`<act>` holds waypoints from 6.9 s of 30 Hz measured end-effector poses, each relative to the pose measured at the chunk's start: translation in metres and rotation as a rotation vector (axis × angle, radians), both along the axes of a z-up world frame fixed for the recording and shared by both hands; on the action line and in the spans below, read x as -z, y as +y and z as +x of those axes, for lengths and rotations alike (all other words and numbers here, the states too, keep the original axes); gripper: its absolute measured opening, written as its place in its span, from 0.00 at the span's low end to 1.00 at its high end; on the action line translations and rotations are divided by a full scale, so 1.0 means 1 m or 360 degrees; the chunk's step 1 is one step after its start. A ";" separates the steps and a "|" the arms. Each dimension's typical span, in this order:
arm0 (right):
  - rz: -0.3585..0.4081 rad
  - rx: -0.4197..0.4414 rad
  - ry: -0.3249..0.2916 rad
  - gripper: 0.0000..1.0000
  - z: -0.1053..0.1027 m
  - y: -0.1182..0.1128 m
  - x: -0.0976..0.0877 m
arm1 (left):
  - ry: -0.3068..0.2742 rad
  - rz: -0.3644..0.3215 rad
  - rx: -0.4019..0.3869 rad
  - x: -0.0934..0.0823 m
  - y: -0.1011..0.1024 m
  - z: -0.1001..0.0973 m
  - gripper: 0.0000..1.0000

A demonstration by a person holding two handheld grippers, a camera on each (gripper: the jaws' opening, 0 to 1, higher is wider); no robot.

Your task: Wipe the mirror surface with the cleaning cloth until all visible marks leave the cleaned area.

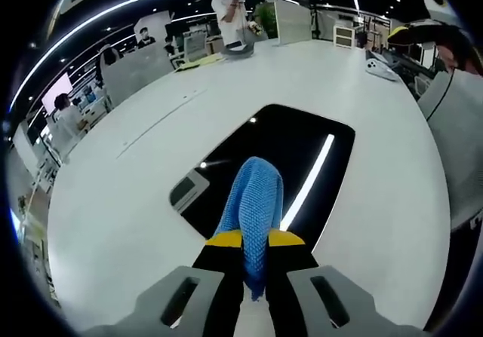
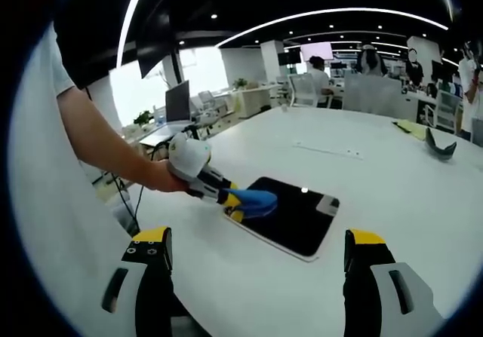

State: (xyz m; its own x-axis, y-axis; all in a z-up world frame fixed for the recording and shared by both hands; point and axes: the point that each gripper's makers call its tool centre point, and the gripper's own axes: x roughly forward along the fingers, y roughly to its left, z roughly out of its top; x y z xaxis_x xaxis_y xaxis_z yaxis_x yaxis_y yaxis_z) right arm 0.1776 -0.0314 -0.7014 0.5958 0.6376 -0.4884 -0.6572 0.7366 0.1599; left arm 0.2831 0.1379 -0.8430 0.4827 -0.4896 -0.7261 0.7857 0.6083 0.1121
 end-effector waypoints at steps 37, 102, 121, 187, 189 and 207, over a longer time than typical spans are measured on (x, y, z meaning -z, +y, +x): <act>0.0018 0.0014 -0.0001 0.94 0.000 -0.001 -0.002 | 0.0006 -0.0009 0.0100 0.000 -0.028 -0.006 0.06; 0.0076 0.0080 0.0012 0.95 0.003 -0.014 0.002 | 0.0057 -0.0052 0.0255 0.001 -0.075 -0.013 0.06; 0.0099 0.0102 0.0019 0.95 0.003 -0.019 0.006 | 0.0062 -0.0076 0.0297 0.001 -0.098 -0.016 0.06; 0.0115 0.0197 0.0036 0.94 0.004 -0.048 0.004 | 0.0086 -0.0118 0.0526 0.001 -0.187 -0.029 0.07; 0.0111 0.0197 0.0042 0.94 0.003 -0.049 0.005 | 0.0081 -0.0114 0.0531 0.001 -0.188 -0.030 0.07; 0.0109 0.0195 0.0056 0.94 0.003 -0.053 0.008 | 0.0080 -0.0132 0.0542 0.000 -0.193 -0.030 0.07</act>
